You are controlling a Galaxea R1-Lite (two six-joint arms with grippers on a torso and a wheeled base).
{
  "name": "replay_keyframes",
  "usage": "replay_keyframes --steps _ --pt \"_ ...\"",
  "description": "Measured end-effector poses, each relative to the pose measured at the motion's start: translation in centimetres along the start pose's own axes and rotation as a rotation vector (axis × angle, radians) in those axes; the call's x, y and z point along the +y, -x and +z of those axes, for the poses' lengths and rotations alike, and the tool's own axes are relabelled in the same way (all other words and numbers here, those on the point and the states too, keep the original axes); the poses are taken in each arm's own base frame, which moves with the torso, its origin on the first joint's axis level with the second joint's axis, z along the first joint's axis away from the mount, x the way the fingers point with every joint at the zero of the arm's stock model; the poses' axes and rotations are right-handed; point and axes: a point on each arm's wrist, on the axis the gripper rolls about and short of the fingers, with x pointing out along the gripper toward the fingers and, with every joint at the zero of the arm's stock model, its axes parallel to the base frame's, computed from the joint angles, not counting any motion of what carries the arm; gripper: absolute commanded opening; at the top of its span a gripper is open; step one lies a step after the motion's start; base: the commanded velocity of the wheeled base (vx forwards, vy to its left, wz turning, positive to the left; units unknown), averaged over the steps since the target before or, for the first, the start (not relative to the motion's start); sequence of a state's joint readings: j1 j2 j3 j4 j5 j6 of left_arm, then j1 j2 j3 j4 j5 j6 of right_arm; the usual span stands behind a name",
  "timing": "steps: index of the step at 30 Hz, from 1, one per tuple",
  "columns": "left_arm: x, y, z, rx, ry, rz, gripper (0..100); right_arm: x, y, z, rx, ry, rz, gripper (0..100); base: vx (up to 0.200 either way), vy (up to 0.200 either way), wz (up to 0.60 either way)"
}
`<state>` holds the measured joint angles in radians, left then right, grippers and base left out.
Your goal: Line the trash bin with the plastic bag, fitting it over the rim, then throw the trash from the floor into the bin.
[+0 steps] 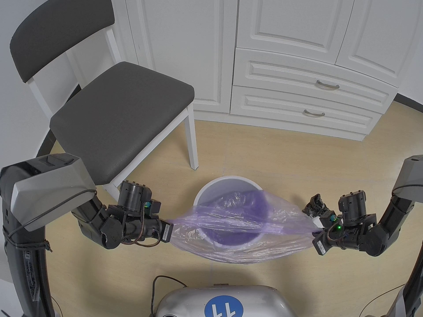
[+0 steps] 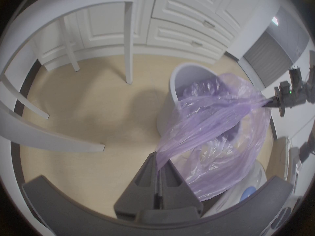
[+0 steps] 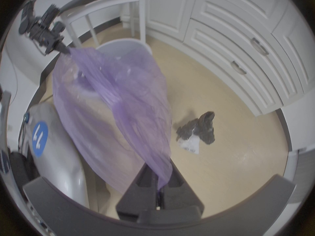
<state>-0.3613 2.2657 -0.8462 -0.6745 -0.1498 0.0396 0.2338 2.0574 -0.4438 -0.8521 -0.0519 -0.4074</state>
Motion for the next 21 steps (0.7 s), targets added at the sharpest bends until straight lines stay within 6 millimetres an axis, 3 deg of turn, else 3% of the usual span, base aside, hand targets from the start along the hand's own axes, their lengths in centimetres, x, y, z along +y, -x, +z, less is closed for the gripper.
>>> replay_keyframes --steps 9,21 --pt "0.3 -0.3 1.2 -0.137 0.063 0.02 0 0.1 -1.6 2.3 -0.221 -0.084 -0.073 0 0.0 0.0 0.0" --pt "1.2 1.8 2.6 -0.218 0.084 0.019 0 -0.3 -1.1 1.9 -0.231 -0.1 -0.072 0 0.0 0.0 0.0"
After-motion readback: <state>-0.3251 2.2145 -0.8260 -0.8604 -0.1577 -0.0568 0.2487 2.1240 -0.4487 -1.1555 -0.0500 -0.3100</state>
